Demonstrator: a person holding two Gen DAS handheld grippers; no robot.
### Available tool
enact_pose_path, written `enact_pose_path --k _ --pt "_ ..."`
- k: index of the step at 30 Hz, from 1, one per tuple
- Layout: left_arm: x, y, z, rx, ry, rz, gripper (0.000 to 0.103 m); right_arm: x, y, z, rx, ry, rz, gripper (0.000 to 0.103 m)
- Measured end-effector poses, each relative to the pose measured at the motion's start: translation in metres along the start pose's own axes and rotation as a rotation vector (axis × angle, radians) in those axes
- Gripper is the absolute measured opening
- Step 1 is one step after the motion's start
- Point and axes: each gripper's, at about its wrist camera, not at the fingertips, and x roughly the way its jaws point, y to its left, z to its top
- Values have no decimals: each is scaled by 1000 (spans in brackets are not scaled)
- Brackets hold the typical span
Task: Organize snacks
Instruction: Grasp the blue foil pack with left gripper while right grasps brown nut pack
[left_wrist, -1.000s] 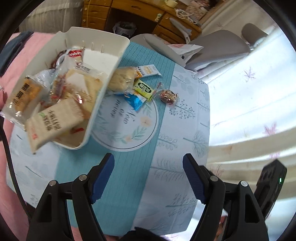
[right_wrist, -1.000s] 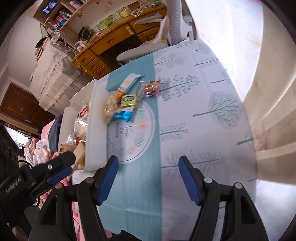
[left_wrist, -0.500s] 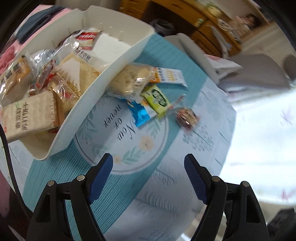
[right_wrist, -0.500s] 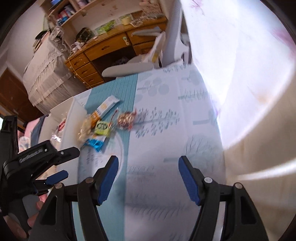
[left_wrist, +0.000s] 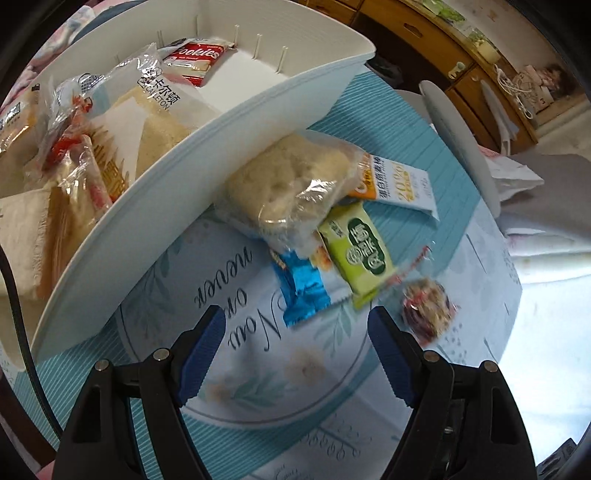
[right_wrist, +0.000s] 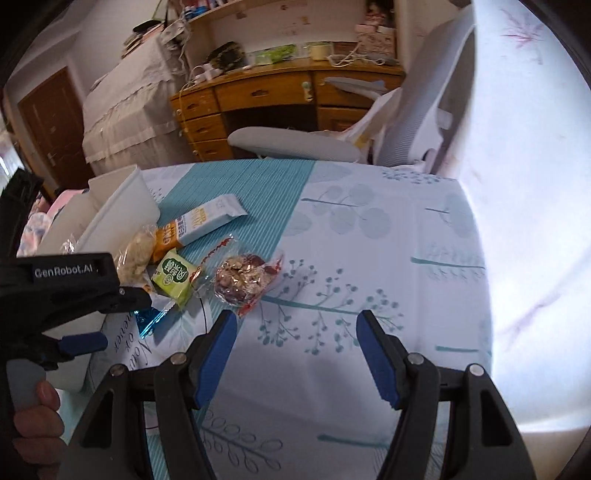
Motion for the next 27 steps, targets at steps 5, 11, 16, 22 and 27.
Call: enact_pose_path --k 5,11,16,22,27 --pt "13 1 6 -9 -13 26 78 18 9 1 -15 -32 59 68" --pt "22 7 14 -32 -14 54 78 38 18 8 -10 -22 95 68" --pt "27 5 21 -18 -24 67 78 50 24 12 -23 -8 88 68" --pt "36 -6 29 2 -26 70 75 59 29 15 -12 -25 96 68" --pt "40 -20 33 54 -55 42 56 63 27 14 23 -33 115 59"
